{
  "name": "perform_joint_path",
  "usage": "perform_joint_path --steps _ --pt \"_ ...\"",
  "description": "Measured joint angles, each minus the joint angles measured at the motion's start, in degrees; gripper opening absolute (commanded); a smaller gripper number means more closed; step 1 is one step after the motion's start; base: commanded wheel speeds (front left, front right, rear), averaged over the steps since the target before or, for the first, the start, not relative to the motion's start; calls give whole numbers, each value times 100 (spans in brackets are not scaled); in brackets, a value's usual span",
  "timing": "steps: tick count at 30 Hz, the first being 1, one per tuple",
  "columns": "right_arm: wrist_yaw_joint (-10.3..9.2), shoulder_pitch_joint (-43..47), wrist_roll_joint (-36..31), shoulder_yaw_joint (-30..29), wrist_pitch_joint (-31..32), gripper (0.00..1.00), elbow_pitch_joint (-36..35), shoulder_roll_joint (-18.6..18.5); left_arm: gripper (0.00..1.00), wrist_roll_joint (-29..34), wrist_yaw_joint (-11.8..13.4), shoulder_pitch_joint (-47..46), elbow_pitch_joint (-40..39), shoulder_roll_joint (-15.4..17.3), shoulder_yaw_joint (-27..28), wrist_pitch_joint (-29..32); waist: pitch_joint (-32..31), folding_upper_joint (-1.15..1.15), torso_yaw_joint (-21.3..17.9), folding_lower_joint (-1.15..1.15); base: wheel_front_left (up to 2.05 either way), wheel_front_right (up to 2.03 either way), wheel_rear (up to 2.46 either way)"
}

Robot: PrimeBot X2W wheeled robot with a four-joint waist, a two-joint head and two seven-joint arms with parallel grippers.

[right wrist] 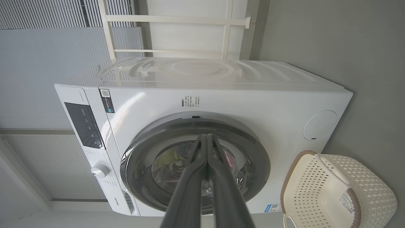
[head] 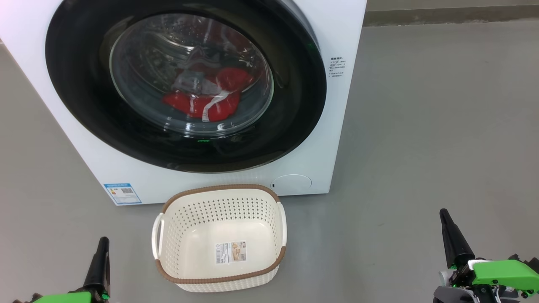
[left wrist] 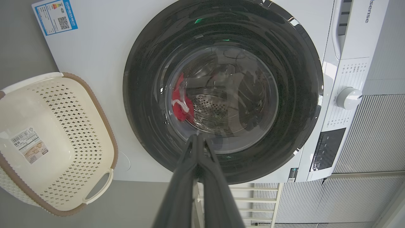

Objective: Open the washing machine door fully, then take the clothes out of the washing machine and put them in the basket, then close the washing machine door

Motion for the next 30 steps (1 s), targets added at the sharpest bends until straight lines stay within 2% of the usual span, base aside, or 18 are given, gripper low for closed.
perform_joint_path --steps 3,4,10,30 --pt "0 0 0 0 0 0 0 0 0 0 0 0 0 0 0 0 0 0 0 0 0 0 0" --pt "0 1 -1 0 -4 100 27 2 100 1 5 8 20 -5 -3 0 0 0 0 0 0 0 0" --pt "0 198 -1 8 -13 100 316 75 100 1 11 263 282 -126 -54 -8 5 0 2 0 0 0 0" --pt "0 171 8 224 -267 100 92 71 100 80 11 254 83 -121 -146 -333 32 0 15 1 0 0 0"
